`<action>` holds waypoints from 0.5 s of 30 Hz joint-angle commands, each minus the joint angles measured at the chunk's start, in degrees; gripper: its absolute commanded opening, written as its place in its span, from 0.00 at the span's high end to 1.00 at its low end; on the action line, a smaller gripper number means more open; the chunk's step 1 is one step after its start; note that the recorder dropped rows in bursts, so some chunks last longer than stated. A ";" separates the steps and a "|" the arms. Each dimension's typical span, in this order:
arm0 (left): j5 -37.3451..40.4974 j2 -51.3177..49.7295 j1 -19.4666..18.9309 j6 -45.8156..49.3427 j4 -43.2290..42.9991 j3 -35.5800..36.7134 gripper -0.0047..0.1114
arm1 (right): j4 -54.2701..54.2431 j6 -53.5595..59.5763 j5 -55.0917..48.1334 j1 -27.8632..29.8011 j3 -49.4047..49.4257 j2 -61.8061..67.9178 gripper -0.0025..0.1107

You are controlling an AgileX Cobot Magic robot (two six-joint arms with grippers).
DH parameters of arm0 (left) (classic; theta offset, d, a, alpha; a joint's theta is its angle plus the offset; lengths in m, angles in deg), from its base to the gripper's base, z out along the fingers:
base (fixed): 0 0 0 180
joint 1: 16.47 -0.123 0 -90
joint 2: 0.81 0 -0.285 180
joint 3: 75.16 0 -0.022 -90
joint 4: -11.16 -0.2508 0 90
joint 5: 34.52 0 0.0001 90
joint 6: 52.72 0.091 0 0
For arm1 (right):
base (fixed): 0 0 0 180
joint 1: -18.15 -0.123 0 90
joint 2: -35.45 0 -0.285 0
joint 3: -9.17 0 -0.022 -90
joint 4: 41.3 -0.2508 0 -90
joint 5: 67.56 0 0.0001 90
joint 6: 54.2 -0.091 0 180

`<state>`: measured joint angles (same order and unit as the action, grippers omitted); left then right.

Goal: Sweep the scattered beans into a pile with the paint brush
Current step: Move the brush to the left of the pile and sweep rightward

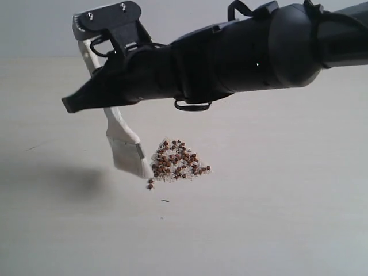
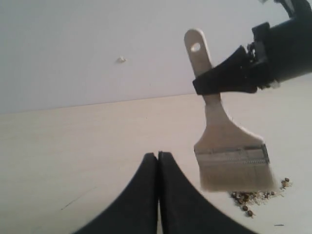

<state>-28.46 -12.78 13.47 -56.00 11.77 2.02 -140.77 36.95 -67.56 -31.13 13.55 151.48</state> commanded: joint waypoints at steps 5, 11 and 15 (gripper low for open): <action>-0.11 0.19 -0.14 -0.13 0.51 0.03 0.96 | 9.16 -18.91 35.83 -12.92 -4.06 -2.17 0.98; -0.11 0.19 -0.14 -0.13 0.51 0.03 0.96 | 19.98 -30.73 50.59 -21.37 0.37 0.27 0.98; -0.11 0.19 -0.14 -0.13 0.51 0.03 0.96 | 22.94 -42.12 50.46 -22.05 4.62 3.88 0.98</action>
<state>-28.46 -12.78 13.47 -56.00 11.77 2.02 -120.68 2.56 -18.42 -52.98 15.60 153.14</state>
